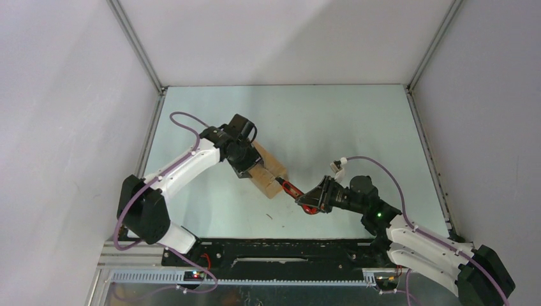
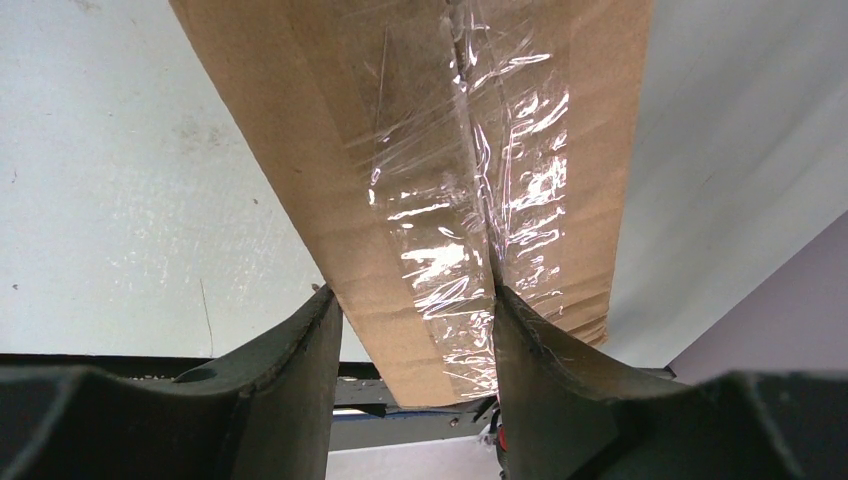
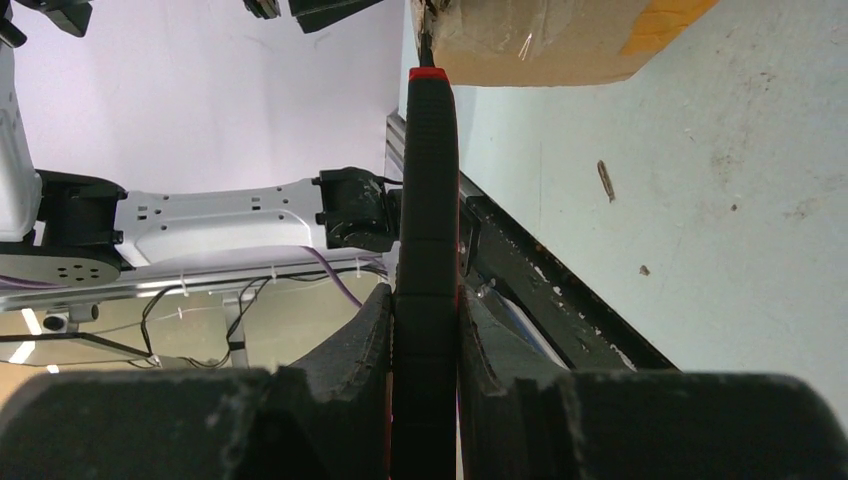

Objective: Unpack the express box

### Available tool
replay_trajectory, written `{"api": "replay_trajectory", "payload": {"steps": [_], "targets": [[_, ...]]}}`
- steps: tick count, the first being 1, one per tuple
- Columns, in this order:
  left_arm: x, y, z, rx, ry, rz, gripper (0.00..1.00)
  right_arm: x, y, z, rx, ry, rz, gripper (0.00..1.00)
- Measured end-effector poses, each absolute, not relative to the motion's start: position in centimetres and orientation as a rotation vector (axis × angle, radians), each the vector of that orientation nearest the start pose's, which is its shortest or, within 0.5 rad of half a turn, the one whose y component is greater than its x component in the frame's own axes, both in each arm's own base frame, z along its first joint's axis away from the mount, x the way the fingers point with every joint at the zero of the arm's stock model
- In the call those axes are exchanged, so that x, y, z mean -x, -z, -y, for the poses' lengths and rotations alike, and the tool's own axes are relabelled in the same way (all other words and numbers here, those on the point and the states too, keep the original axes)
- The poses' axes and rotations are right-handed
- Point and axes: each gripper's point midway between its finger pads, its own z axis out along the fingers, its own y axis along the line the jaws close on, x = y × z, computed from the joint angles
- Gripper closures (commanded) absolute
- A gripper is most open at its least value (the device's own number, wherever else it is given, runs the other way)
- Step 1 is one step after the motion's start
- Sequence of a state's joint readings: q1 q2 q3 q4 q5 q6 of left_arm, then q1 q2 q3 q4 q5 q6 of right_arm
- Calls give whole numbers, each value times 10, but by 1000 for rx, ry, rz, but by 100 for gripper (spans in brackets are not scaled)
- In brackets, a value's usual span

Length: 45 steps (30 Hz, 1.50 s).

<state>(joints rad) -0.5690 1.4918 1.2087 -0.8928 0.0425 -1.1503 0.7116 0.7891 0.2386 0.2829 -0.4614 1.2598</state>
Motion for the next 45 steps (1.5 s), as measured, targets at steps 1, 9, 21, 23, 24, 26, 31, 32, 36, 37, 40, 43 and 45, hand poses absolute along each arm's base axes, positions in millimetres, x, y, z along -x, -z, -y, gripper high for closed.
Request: {"api": "replay_trajectory", "payload": {"steps": [1, 9, 21, 23, 24, 26, 31, 32, 36, 37, 40, 43, 45], "targets": [[-254, -131, 216, 813, 477, -2760, 100, -136, -155, -267, -218, -1676, -2219, 100], [-253, -130, 216, 813, 477, -2762, 100, -138, -163, -264, -217, -1666, -2181, 100], [-249, -128, 216, 814, 485, -2773, 100, -132, -159, -271, -206, -1641, -2218, 100], [-249, -128, 216, 814, 485, -2773, 100, -131, -155, -270, -212, -1627, -2232, 100], [-249, -128, 216, 814, 485, -2773, 100, -131, -154, -270, -216, -1621, -2237, 100], [-249, -128, 216, 814, 485, -2773, 100, -131, -152, -270, -222, -1610, -2242, 100], [-249, -128, 216, 815, 485, -2773, 100, -132, -152, -269, -228, -1600, -2237, 100], [-249, -128, 216, 815, 485, -2773, 100, -132, -152, -270, -228, -1599, -2237, 100], [-249, -128, 216, 815, 485, -2773, 100, -130, -152, -271, -222, -1599, -2239, 100], [-249, -128, 216, 816, 485, -2773, 100, -129, -152, -271, -219, -1599, -2239, 100], [-249, -128, 216, 819, 486, -2771, 100, -126, -154, -271, -213, -1600, -2238, 100], [-249, -130, 216, 828, 491, -2767, 100, -123, -152, -270, -214, -1592, -2248, 100], [-249, -130, 216, 834, 491, -2766, 100, -121, -152, -269, -214, -1589, -2253, 100]]}}
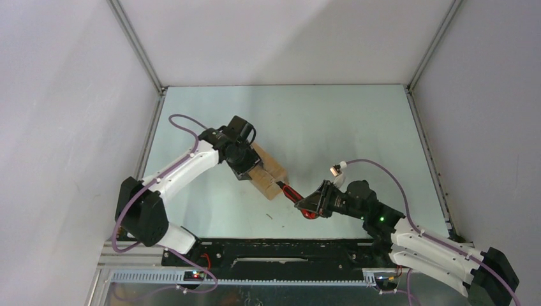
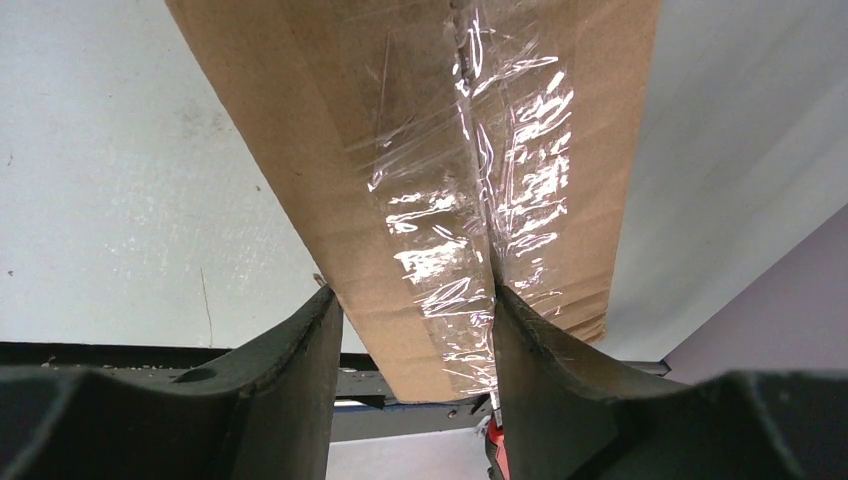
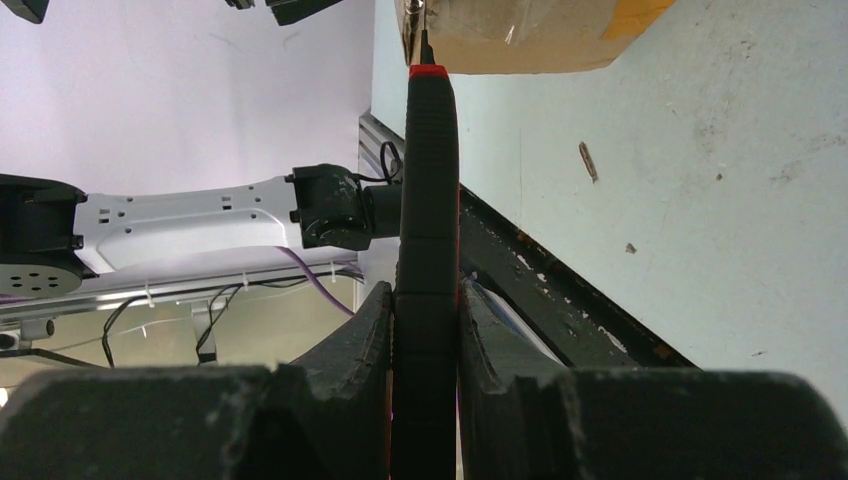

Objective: Unpack the express box

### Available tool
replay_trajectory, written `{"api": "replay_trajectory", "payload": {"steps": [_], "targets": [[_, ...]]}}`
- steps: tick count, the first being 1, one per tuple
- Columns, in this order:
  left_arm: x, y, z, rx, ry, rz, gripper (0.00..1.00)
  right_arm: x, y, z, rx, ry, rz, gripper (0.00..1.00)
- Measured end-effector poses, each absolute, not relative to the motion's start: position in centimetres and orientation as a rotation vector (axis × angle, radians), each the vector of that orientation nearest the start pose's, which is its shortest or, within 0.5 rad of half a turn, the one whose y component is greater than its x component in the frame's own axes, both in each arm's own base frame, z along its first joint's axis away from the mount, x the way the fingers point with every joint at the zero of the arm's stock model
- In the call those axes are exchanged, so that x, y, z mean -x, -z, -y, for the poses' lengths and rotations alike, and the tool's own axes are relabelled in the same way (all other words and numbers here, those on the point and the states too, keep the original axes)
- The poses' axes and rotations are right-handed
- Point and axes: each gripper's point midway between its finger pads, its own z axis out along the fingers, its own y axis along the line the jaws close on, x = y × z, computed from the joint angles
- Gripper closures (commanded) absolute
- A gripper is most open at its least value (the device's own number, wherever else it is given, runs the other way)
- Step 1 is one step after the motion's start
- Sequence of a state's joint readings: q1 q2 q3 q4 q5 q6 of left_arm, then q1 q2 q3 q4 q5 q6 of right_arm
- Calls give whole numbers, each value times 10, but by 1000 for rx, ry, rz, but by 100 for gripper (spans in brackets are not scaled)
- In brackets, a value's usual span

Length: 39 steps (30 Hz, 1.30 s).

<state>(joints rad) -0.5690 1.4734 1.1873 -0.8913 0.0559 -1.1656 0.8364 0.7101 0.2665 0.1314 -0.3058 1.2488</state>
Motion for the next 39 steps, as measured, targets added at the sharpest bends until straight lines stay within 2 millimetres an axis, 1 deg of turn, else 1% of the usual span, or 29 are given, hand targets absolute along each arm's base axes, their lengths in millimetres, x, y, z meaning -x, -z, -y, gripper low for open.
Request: {"api": "replay_trajectory", "payload": {"steps": [6, 12, 39], "targets": [[-247, -128, 215, 849, 485, -2769, 100, -120, -152, -270, -220, -1591, -2253, 100], [-246, -127, 215, 856, 486, -2771, 100, -122, -158, -272, -233, -1617, -2230, 100], [-244, -126, 215, 932, 510, -2753, 100, -117, -156, -275, -245, -1614, -2241, 100]]}}
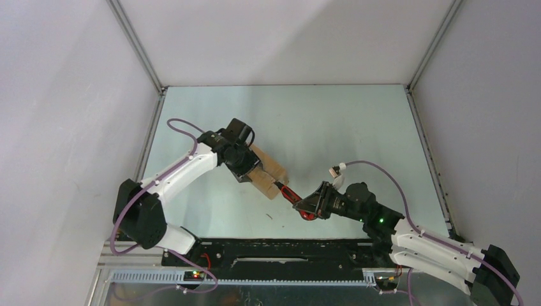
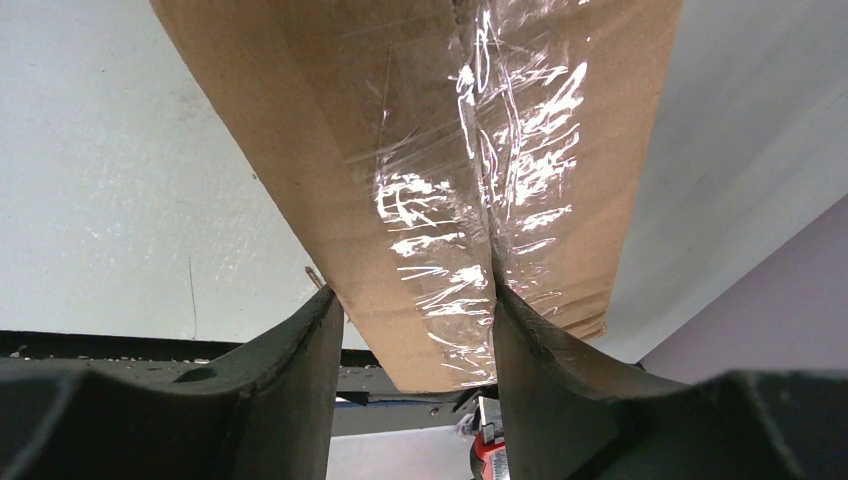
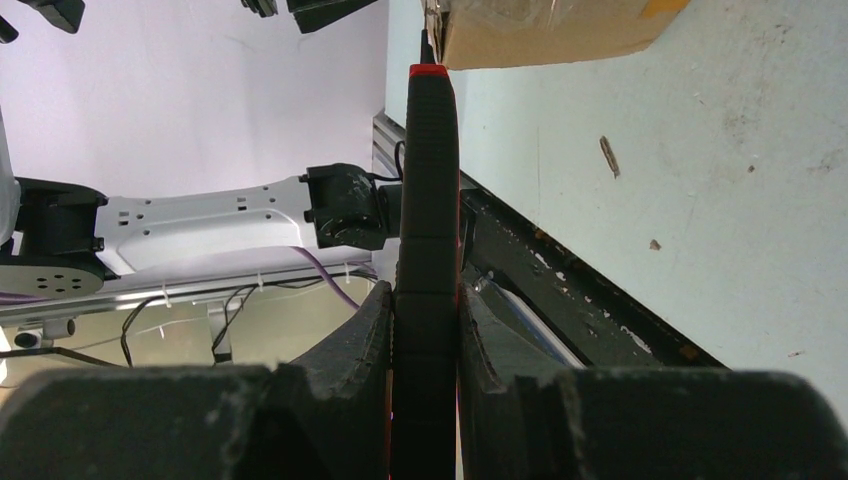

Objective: Unpack the express box

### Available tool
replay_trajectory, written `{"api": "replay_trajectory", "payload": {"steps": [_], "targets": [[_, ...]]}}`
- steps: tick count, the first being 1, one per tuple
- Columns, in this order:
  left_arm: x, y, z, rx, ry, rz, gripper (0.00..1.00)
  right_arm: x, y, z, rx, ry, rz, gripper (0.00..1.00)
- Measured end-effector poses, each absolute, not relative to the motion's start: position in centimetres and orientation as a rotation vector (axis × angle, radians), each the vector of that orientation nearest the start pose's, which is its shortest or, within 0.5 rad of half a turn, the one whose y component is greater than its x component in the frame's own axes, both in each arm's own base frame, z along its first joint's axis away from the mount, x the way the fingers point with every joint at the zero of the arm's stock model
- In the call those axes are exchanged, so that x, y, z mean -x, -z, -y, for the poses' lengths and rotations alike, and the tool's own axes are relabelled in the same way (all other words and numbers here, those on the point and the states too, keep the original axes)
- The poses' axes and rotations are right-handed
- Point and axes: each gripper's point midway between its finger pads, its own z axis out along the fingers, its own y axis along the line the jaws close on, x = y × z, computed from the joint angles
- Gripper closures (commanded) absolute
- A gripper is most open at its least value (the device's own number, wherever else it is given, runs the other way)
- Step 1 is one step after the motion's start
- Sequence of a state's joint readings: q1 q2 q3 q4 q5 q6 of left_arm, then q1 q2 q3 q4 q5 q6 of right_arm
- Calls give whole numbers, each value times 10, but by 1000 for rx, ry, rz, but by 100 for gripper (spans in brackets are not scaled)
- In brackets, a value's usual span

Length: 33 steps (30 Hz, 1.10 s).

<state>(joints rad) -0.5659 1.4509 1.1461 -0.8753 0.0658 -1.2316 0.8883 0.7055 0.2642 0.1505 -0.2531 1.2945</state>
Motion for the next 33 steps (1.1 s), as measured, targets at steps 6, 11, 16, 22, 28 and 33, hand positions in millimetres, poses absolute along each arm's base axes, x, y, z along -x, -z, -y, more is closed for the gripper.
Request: {"api": "replay_trajectory", "payload": {"steps": [6, 11, 16, 22, 28, 33], "targets": [[-244, -127, 214, 937, 512, -2751, 100, -115, -153, -274, -249, -1611, -2247, 100], [-244, -127, 215, 937, 513, -2751, 100, -116, -150, -274, -260, -1602, -2251, 100], [-244, -127, 215, 937, 514, -2751, 100, -118, -148, -276, -263, -1600, -2254, 100], [-243, -127, 214, 941, 521, -2752, 100, -120, -146, -279, -269, -1608, -2251, 100], [-242, -127, 216, 940, 542, -2757, 100, -123, -145, -283, -276, -1626, -2239, 100], [-239, -130, 220, 936, 580, -2767, 100, -125, -145, -286, -283, -1644, -2227, 100]]}}
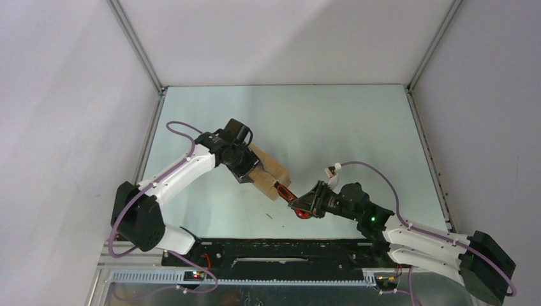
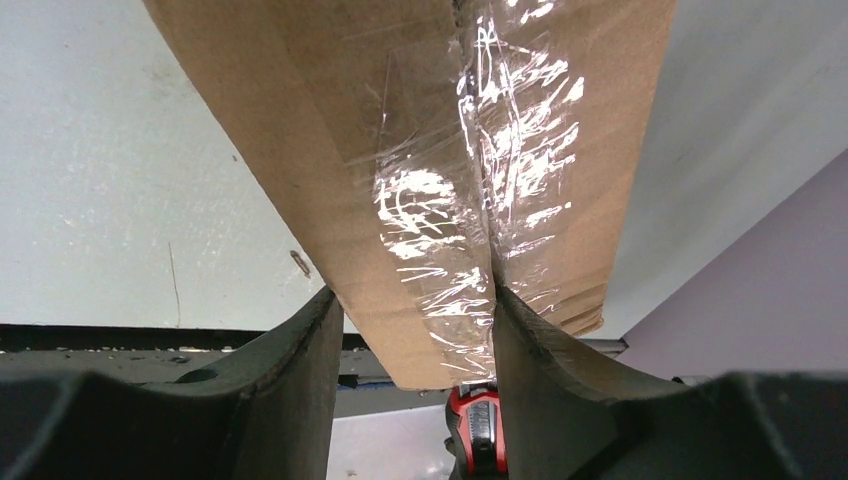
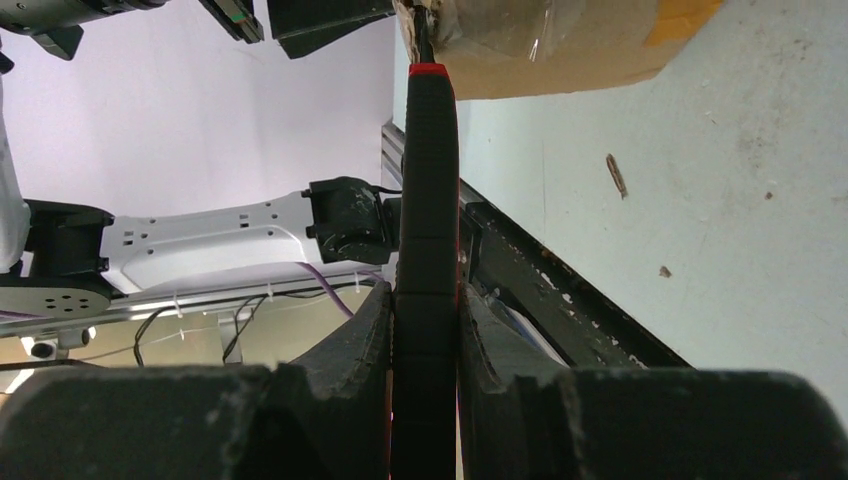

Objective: Unpack the express box

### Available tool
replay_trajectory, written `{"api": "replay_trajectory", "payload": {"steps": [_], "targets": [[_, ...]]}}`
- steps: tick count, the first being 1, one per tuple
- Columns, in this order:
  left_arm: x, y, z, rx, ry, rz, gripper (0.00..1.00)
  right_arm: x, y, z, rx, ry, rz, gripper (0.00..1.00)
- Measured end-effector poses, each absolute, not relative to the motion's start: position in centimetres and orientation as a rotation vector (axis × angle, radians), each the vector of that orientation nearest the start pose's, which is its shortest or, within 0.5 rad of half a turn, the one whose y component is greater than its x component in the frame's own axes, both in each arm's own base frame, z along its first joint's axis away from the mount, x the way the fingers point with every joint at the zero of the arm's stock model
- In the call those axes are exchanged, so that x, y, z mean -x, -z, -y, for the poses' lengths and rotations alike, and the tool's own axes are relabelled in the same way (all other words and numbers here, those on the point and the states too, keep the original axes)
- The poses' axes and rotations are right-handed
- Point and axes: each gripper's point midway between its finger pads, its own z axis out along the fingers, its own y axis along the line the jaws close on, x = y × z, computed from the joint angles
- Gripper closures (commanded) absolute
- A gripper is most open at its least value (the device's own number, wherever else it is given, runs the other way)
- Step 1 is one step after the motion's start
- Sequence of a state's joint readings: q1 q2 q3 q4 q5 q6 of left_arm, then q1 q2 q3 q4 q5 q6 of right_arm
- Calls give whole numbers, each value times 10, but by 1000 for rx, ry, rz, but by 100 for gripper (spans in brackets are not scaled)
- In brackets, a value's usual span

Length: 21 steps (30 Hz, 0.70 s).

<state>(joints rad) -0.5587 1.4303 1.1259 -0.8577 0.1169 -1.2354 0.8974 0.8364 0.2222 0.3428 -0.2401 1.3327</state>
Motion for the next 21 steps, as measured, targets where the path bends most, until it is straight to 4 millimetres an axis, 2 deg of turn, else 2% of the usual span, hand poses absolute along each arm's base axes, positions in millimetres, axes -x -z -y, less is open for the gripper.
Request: {"api": "replay_trajectory", "payload": {"steps": [6, 11, 16, 21], "targets": [[-237, -135, 222, 946, 618, -2765, 100, -126, -144, -294, -263, -1673, -2223, 100], [-237, -132, 216, 978, 611, -2762, 100, -120, -144, -299, -240, -1699, -2237, 100], [-246, -130, 206, 1041, 606, -2732, 100, -114, -143, -298, -225, -1704, -2260, 100], [-247, -130, 204, 1049, 602, -2728, 100, -115, -142, -295, -235, -1695, -2262, 100]]}}
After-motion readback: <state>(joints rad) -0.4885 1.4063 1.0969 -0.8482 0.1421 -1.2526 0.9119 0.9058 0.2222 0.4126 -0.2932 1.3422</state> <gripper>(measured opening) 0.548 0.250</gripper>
